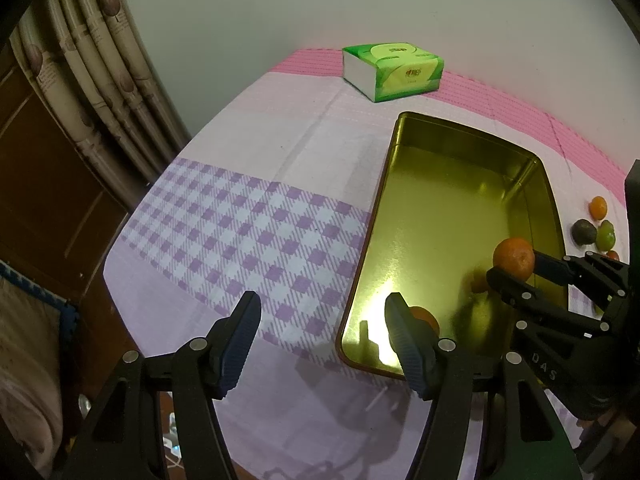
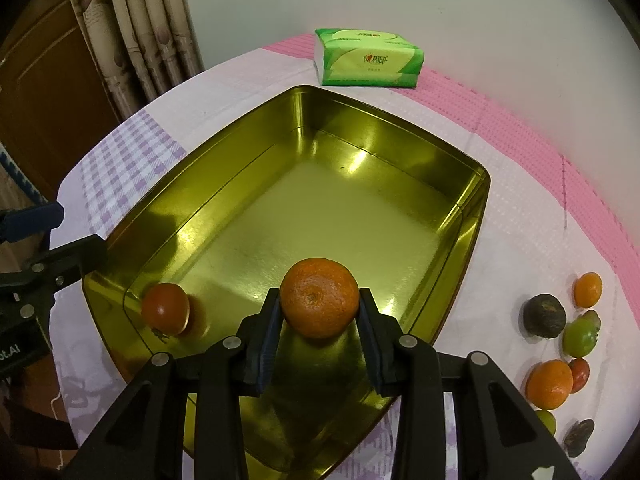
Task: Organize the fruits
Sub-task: 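Lower the held orange into the tin tray and open the right tool, then grasp the dark avocado with the right tool while the left tool grasps the green tomato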
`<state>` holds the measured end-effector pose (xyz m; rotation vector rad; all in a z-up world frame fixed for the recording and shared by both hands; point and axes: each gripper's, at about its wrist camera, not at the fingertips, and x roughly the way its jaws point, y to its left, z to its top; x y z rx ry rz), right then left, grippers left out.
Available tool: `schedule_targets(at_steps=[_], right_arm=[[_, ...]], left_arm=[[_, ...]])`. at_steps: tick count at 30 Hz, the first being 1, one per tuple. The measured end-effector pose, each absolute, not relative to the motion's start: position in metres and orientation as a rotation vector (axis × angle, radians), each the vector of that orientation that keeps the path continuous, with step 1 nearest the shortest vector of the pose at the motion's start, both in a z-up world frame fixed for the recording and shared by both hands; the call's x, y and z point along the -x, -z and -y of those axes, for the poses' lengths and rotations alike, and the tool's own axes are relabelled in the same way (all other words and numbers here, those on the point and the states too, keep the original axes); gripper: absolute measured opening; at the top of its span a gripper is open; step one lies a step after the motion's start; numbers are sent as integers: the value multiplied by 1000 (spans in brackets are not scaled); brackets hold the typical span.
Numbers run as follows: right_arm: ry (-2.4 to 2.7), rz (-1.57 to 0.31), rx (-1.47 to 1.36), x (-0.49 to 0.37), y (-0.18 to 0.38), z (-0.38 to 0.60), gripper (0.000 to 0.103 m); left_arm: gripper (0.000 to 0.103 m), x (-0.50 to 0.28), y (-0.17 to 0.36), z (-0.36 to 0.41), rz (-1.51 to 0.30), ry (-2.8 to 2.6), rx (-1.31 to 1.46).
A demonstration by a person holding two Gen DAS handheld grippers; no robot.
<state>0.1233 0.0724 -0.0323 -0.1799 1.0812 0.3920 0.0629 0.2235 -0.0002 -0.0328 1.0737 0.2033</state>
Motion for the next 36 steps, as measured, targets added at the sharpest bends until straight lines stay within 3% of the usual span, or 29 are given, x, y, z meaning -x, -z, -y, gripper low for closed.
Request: schedule_targets(at_steps=[4,7,20,30,36], right_arm=[[-406,-1083,153,-125,33,-72,37],[-420,-1081,126,-124,32,-71,44],[-305,-939,-24,-74,-10,19,48],[15,-977,-63,-30,20,158,47],[35,-1003,-124,-19,42,193,47]], left_arm=[[65,-63,1,-224,-1078,-203,33],[65,-63,1,-224,-1078,-201,32],[65,-64,1,-222,-1072,-200,26],[65,-61,-2,-208,-1049,-172,-22],[65,-57,-9,-186,-1023,-93,-35]])
